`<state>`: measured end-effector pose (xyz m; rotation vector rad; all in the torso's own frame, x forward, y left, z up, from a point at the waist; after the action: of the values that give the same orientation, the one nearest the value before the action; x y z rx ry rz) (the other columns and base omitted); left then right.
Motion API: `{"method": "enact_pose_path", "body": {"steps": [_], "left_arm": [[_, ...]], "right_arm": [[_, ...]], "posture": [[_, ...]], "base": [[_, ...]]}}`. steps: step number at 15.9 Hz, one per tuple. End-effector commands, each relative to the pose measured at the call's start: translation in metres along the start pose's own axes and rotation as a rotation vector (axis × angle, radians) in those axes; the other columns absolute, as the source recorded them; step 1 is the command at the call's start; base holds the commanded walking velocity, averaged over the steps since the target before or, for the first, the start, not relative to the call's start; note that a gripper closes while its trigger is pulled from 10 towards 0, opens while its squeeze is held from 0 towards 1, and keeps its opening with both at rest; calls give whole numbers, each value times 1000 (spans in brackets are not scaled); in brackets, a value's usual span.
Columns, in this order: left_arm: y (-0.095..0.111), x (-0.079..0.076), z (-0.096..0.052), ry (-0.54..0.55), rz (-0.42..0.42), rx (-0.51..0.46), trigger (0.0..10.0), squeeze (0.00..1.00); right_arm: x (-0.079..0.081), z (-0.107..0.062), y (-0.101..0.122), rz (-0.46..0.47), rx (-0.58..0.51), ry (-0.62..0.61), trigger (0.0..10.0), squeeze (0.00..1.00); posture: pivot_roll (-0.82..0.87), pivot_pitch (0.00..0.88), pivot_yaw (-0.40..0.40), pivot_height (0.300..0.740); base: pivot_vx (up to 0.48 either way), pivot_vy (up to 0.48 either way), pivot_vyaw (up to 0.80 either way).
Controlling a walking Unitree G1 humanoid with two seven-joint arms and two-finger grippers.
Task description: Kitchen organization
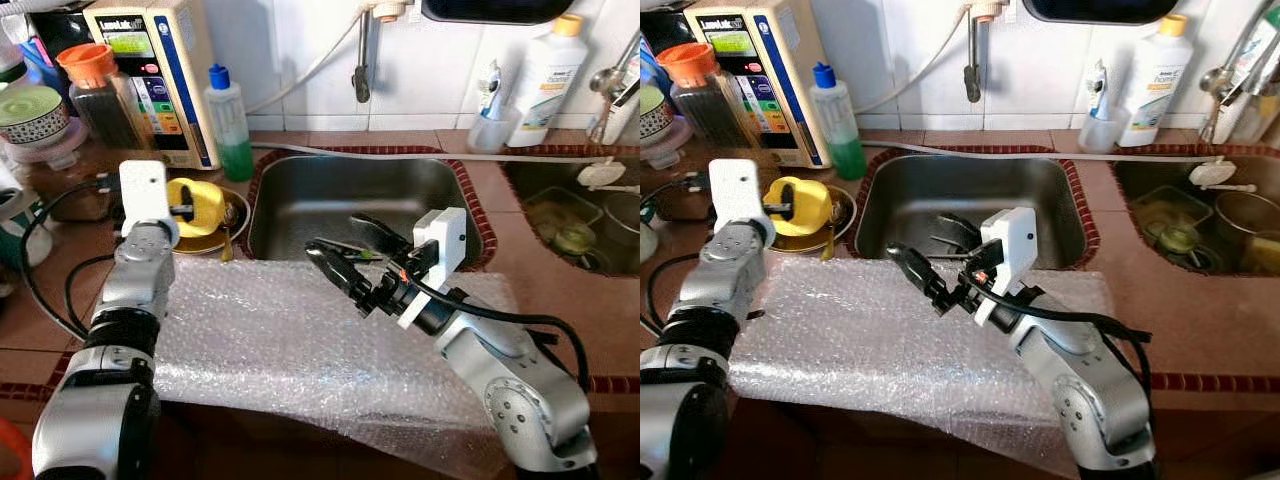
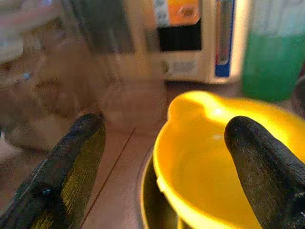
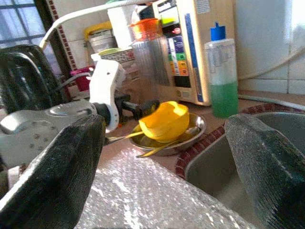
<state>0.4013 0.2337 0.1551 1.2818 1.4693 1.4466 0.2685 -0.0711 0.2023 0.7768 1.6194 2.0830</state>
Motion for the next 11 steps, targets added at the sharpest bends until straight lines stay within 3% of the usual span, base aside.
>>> {"method": "enact_pose_path", "body": {"steps": [1, 3, 7, 8, 9, 10, 11], "left_arm": [[0, 6, 2, 22, -11, 24, 10000, 0], [-18, 4, 2, 6, -64, 121, 10000, 0], [-25, 0, 3, -24, -127, 186, 10000, 0], [-25, 1, 3, -25, -143, 186, 9333, 0], [-23, 1, 4, -26, -146, 180, 6588, 0], [-22, 1, 5, -29, -144, 177, 7490, 0], [-22, 1, 5, -31, -143, 177, 7294, 0]], "right_arm": [[7, 0, 4, 3, -4, 43, 10000, 0], [16, -1, 2, 13, 34, 99, 10000, 0], [18, 0, -1, 6, 53, 100, 10000, 0], [17, 0, -1, 4, 55, 98, 10000, 0], [17, 0, -1, 1, 58, 93, 10000, 0], [17, 0, -2, -1, 62, 90, 10000, 0], [16, 0, -3, -3, 64, 90, 10000, 0]], "posture": [[-68, 23, 97, 740], [-63, 20, 96, 740], [-61, 17, 97, 740], [-61, 18, 99, 740], [-61, 18, 99, 740], [-61, 19, 101, 740], [-61, 20, 102, 740]], "base": [[0, 0, 0], [0, 0, 0], [0, 0, 0], [0, 0, 0], [0, 0, 0], [0, 0, 0], [0, 0, 0]]}}
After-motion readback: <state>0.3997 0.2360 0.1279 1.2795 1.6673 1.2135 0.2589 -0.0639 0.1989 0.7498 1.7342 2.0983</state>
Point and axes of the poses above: a point about 5 cm out from each wrist's last joint towards the gripper, its own z axis pointing out of the wrist towards the gripper, its own y axis along the axis of the wrist's last joint, x = y × z, the point moved 2 cm from there along z, pointing out of the wrist towards the gripper, and after that the axes turned 1 degree about z, right-handed, at the moved point
